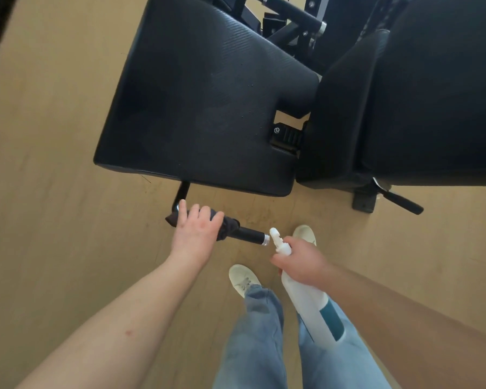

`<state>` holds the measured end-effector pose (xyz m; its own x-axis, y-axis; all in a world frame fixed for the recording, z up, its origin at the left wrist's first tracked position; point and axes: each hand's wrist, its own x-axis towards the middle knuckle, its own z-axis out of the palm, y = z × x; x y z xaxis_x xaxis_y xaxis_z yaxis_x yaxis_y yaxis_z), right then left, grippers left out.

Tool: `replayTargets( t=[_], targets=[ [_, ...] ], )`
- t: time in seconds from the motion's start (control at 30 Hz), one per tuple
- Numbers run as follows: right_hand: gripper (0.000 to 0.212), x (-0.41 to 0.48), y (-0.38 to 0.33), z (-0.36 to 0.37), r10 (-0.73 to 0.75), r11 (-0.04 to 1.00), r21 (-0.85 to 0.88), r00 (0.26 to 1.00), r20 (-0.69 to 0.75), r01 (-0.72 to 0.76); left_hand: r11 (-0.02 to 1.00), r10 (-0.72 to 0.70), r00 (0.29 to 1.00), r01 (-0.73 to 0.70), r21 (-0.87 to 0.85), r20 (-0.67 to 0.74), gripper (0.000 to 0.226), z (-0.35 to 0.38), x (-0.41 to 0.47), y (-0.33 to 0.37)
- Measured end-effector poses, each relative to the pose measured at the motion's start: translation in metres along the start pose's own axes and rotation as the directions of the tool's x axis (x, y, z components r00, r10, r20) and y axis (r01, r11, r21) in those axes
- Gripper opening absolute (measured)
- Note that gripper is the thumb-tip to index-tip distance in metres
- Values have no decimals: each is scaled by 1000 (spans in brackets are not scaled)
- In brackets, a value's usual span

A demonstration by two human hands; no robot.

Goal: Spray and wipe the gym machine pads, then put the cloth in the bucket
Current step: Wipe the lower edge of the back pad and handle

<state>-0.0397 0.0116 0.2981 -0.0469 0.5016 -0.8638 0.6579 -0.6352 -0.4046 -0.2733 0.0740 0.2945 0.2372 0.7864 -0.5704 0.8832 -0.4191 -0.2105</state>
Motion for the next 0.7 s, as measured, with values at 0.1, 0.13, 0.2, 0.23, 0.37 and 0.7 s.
replayTargets(
  t=[0.1,0.13,0.2,0.23,0.37,0.7],
  targets=[
    [14,4,0,2,-22,999,43,1000,19,21,988,142,989,-145,60,41,39,-8,19,32],
    [12,7,0,2,-34,998,56,999,17,33,978,196,979,-199,64,57,30,-9,26,45],
    [10,16,1,-1,-42,995,92,999,-24,44,949,305,946,-311,45,109,24,-6,41,79],
    [12,20,4,-3,-27,992,123,998,-54,34,934,348,927,-355,29,142,27,-3,48,98],
    [14,30,30,-13,133,971,217,984,-121,-104,890,452,864,-452,-52,221,30,2,68,142],
    [21,37,21,-16,111,979,176,991,-68,-97,944,321,947,-322,-66,-24,59,8,46,16]
  ],
)
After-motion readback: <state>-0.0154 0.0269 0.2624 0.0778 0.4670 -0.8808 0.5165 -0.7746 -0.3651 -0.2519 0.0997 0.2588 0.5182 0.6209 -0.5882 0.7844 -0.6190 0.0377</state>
